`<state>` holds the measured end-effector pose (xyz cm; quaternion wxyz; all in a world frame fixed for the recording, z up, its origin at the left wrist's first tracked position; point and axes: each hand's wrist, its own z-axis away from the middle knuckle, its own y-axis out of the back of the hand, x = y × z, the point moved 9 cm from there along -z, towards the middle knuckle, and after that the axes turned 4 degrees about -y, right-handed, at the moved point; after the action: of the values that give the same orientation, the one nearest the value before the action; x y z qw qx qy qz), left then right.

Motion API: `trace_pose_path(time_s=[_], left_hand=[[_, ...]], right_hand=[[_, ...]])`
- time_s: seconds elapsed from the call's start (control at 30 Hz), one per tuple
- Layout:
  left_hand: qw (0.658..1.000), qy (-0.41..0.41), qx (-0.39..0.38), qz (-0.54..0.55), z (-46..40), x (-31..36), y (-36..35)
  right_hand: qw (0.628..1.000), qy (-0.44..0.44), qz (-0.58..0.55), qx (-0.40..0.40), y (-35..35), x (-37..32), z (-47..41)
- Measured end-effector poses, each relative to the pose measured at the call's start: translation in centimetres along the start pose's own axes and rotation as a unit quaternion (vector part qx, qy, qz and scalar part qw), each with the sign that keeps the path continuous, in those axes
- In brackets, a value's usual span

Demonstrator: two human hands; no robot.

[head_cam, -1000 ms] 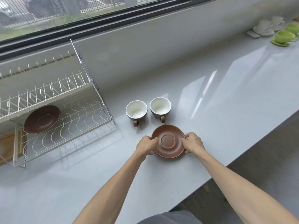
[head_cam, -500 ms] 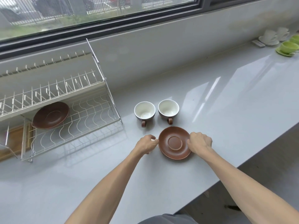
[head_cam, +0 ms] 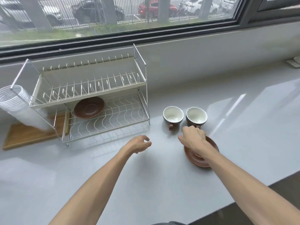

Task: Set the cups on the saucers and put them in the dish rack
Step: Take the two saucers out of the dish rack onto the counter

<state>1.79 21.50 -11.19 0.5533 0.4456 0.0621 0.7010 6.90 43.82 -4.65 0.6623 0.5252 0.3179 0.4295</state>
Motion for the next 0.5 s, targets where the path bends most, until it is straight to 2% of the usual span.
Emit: trace_pose_path(time_s=[0.13, 0.3, 0.4, 0.5], left_hand=[[0.998, 0.004, 0.031, -0.062, 2.4, -3.5, 4.4], [0.991, 0.030, 0.041, -0.127, 5.4, -8.2, 9.3], [0.986, 0.046, 0.062, -0.151, 6.8, -10.7, 12.7], [0.973, 0.068, 0.125, -0.179, 8.0, -12.7, 16.8]], right_hand=[[0.995, 0.093, 0.005, -0.038, 0.6, -7.5, 0.0], [0.977, 0.187, 0.068, -0.076, 0.6, -16.5, 0.0], [0.969, 0.225, 0.079, -0.057, 1.2, -21.3, 0.0], [0.963, 0.261, 0.066, -0.005, 2.9, -25.5, 0.2]])
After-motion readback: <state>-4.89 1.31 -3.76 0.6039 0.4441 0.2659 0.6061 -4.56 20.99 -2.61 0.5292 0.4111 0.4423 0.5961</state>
